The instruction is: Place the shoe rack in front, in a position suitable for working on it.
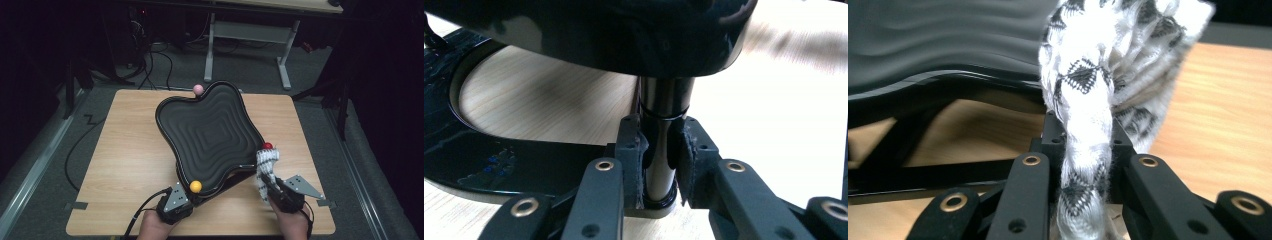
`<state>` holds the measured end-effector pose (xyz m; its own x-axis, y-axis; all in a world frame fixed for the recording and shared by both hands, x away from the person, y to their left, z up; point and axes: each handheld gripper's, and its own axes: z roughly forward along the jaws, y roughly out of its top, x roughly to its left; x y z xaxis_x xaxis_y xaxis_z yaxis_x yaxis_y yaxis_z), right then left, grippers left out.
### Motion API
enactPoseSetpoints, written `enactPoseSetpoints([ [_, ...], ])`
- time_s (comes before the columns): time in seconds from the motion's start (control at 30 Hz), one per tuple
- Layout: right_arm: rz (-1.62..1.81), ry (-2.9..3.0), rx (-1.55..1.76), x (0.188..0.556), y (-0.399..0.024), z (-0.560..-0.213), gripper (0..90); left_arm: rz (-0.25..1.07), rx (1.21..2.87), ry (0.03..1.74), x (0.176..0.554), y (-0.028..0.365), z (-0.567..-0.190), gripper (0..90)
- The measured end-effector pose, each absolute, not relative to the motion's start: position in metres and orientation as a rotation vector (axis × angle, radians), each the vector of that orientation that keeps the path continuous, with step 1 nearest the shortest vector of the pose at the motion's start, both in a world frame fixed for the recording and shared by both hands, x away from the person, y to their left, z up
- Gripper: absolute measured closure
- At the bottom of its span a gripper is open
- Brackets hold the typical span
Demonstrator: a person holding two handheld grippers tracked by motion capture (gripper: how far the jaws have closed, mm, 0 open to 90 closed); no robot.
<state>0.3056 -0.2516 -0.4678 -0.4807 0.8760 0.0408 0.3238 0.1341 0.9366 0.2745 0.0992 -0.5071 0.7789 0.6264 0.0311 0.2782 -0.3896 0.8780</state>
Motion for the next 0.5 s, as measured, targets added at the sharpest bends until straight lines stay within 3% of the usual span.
enactPoseSetpoints([
  [0.5, 1.222, 1.790, 1.431, 0.338, -0.290, -0.493, 78.5, 0.444, 1.987, 0.678, 0.275, 0.099, -0.507, 74.0],
])
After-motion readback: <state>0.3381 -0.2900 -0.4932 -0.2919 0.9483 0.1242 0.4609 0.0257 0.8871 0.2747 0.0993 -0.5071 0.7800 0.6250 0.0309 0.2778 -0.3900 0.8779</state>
